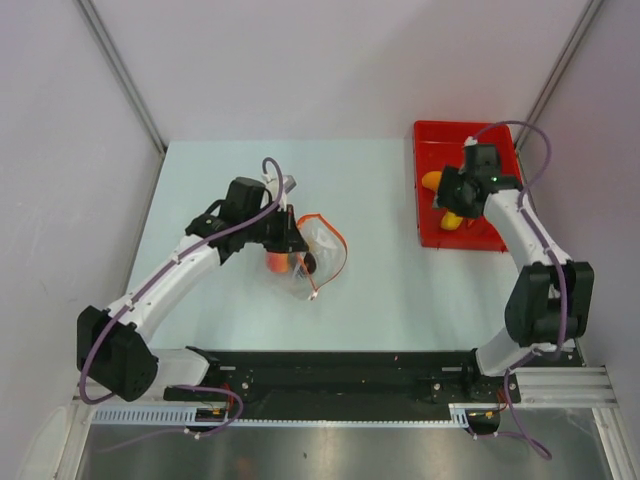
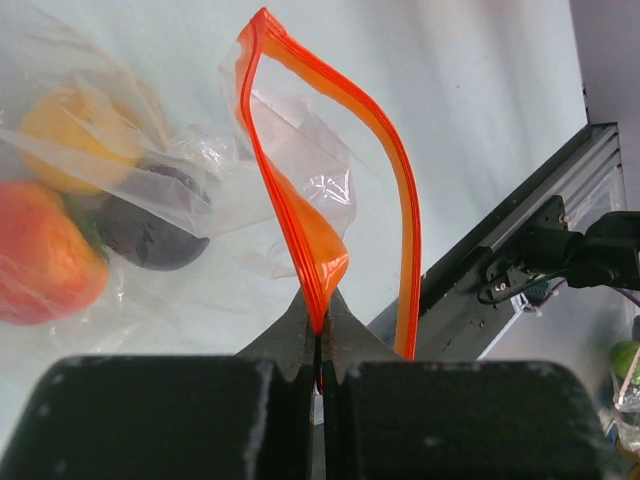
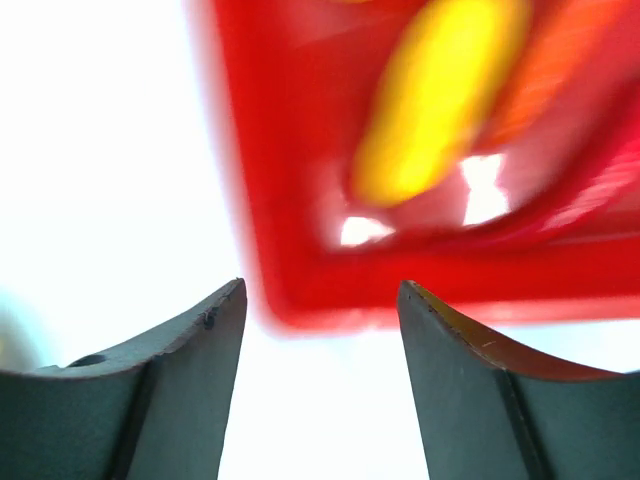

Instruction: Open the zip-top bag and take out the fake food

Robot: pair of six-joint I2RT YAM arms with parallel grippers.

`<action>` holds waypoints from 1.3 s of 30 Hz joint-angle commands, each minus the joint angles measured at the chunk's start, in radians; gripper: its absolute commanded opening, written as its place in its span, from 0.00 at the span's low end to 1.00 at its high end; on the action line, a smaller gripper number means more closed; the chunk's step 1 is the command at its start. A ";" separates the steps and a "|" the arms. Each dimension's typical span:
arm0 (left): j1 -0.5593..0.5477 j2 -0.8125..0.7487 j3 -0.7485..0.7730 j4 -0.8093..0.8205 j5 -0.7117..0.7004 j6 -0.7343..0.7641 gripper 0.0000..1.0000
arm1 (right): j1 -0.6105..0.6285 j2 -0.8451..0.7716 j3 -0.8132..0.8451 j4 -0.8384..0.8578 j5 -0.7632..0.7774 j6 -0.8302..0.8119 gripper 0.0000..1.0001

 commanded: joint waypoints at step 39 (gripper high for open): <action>-0.001 0.058 -0.014 0.164 0.161 -0.156 0.00 | 0.755 0.116 -0.306 0.831 -0.213 0.195 0.53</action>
